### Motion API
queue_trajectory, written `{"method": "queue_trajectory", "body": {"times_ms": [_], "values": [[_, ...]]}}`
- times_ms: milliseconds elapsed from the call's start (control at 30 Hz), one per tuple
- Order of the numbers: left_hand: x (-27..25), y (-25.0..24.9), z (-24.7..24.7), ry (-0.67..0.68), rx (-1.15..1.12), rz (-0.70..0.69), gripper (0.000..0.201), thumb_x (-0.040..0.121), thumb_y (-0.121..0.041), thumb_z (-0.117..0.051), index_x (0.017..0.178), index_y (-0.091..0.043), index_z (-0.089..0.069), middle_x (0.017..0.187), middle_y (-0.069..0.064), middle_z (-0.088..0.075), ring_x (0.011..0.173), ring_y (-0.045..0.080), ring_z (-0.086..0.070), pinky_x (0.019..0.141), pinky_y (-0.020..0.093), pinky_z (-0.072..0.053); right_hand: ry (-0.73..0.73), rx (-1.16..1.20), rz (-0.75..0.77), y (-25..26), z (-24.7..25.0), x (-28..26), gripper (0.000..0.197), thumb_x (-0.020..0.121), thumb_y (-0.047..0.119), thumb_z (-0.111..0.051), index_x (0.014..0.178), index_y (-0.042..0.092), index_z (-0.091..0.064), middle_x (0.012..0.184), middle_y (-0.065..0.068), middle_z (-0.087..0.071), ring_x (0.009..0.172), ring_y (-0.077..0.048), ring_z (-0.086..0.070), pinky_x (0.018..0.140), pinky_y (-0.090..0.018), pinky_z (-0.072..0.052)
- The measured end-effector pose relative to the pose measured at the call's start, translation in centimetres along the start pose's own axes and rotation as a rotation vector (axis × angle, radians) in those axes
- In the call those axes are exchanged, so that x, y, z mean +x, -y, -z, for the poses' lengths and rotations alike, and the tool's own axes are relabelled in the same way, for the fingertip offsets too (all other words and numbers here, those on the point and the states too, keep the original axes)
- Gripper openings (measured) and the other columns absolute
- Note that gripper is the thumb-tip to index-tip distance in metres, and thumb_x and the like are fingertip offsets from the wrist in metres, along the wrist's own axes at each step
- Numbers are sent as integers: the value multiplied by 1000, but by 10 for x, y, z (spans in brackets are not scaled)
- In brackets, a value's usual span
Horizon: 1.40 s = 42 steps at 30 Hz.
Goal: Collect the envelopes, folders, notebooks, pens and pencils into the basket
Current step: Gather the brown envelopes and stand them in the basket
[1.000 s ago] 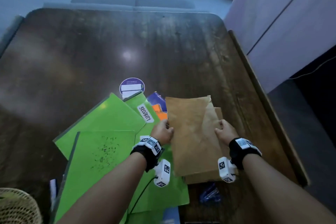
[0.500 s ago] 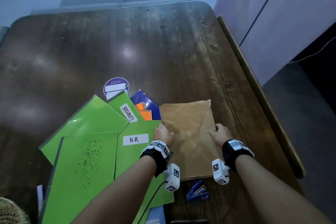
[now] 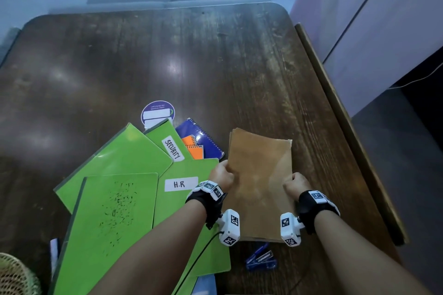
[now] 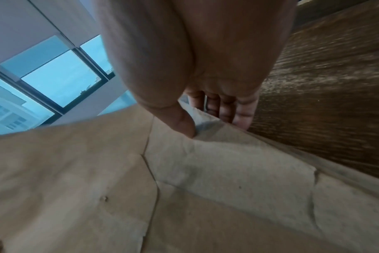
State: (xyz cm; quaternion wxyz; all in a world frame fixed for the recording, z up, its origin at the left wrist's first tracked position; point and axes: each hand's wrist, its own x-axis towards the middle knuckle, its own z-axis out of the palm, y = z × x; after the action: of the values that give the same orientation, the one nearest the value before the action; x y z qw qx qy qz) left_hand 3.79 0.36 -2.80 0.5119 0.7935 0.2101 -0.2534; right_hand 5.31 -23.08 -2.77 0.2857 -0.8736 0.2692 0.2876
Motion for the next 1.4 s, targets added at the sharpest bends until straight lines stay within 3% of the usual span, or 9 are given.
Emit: {"method": "queue_trajectory", "body": {"times_ms": [133, 267, 433, 533, 733, 900, 1100, 1233, 1400], "values": [[-19, -10, 16, -14, -140, -164, 19, 83, -18, -56, 95, -28, -67, 90, -2, -75, 83, 22, -71, 75, 43, -60, -42, 195, 38, 11, 9, -6, 22, 90, 15, -57, 111, 8, -55, 109, -13, -62, 96, -29, -56, 84, -35, -45], [-30, -24, 34, -61, -279, -283, 23, 89, -9, -60, 99, -28, -67, 99, -2, -75, 92, 19, -71, 86, 44, -58, -120, 348, 175, 39, 27, -16, 26, 89, 28, -59, 110, 13, -56, 105, -7, -65, 93, -27, -61, 84, -42, -51], [-39, -50, 57, -118, -384, -397, 17, 89, -10, -61, 97, -24, -66, 100, 8, -72, 89, 20, -65, 87, 46, -54, -228, 504, 328, 72, 50, -42, 34, 82, 5, -55, 115, 13, -59, 104, -5, -64, 98, -24, -59, 88, -39, -46], [-41, -61, 63, -110, -452, -408, 17, 92, -6, -60, 104, -17, -65, 100, 9, -72, 90, 19, -64, 88, 46, -54, -283, 598, 360, 82, 55, -55, 41, 79, -3, -51, 115, 13, -61, 102, -7, -65, 98, -25, -60, 84, -34, -42], [-45, -74, 62, -90, -495, -388, 22, 95, -9, -59, 102, -29, -65, 103, -2, -73, 95, 16, -69, 83, 37, -59, -295, 720, 384, 71, 62, -78, 52, 85, -7, -53, 132, 15, -56, 110, -1, -60, 104, -14, -53, 88, -25, -38], [-49, -82, 47, -8, -488, -407, 25, 97, -8, -57, 109, -29, -64, 110, -2, -72, 98, 13, -69, 74, 25, -57, -300, 773, 396, 48, 69, -82, 44, 90, -2, -59, 131, 13, -55, 115, 2, -58, 109, -14, -52, 97, -32, -39], [-46, -63, 28, 66, -354, -326, 35, 87, -16, -64, 119, -30, -64, 115, -5, -72, 111, 18, -66, 99, 47, -52, -237, 606, 244, 7, 56, -64, 54, 81, 2, -57, 132, 19, -55, 119, -9, -65, 113, -33, -59, 95, -40, -45], [-49, -69, 23, 28, -345, -359, 32, 92, -10, -61, 115, -31, -65, 113, -7, -72, 108, 14, -67, 97, 39, -54, -273, 639, 255, -1, 57, -61, 46, 84, -10, -51, 125, 10, -60, 109, -7, -64, 105, -23, -57, 94, -36, -44], [-52, -73, 17, 41, -340, -354, 28, 95, -4, -59, 109, -27, -64, 107, -9, -70, 102, 8, -65, 80, 16, -52, -309, 536, 256, 0, 59, -58, 26, 94, 9, -57, 118, 2, -62, 107, -14, -65, 102, -25, -59, 83, -29, -36]]}}
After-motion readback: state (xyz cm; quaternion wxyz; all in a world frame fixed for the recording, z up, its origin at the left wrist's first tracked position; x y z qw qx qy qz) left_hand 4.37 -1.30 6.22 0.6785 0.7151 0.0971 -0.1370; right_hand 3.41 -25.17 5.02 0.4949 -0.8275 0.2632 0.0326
